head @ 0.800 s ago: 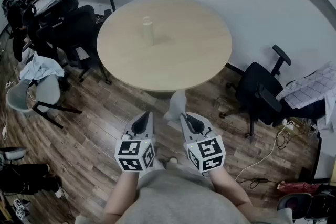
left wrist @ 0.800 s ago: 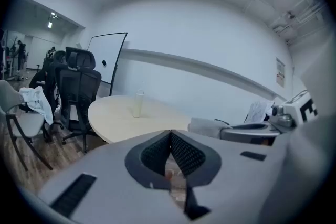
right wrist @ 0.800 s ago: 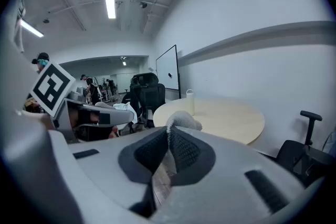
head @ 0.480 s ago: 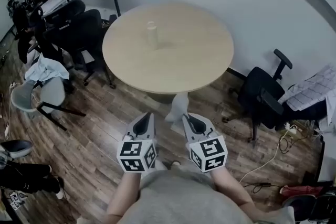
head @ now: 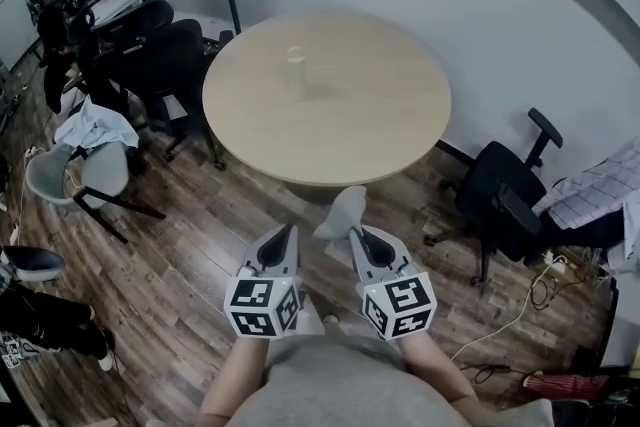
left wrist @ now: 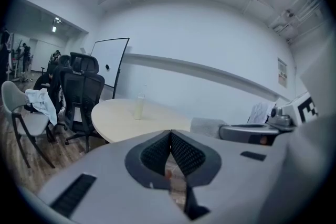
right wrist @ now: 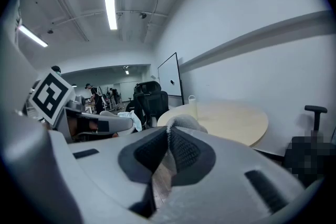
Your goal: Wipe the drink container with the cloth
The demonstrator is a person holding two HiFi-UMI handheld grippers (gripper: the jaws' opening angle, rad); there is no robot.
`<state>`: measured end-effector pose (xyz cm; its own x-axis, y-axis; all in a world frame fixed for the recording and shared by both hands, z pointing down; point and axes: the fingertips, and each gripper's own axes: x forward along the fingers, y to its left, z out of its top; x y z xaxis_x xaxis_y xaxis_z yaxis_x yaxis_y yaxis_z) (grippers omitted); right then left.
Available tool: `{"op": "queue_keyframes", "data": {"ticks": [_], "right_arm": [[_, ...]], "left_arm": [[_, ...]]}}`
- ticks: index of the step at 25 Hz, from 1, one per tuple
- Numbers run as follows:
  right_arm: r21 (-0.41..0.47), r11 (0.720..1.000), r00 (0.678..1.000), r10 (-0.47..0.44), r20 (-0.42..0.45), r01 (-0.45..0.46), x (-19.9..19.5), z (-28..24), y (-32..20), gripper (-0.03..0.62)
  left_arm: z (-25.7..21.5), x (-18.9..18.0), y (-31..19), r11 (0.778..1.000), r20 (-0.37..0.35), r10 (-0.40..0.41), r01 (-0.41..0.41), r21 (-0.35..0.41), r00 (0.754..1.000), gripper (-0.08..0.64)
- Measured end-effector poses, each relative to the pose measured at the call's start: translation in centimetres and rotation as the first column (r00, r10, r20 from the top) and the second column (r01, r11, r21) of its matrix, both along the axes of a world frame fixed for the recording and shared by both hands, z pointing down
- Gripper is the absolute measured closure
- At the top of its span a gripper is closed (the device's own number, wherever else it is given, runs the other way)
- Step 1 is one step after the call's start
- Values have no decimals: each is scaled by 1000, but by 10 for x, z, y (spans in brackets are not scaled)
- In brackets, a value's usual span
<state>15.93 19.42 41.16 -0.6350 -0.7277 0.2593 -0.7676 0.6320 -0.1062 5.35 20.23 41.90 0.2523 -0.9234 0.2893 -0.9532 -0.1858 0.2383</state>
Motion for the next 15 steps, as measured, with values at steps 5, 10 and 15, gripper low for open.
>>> {"op": "queue_keyframes", "data": {"ticks": [5,10,15], "right_arm": [[-23,1000,998,-8,57,9,2,-2,-9,584],[-33,999,996,-26,90,29,-4,-2,-28,584],[-32,999,998,-11,61,13,-6,-1,-64,584]], "left_arm": [[3,2,-5,1000,-2,-3,3,-11,1000,557],[4,-4,-32,1000,-11,-3,3,3,1000,557],[8,-8,-71,1000,-19,7,-7,-2,1000,557]]}}
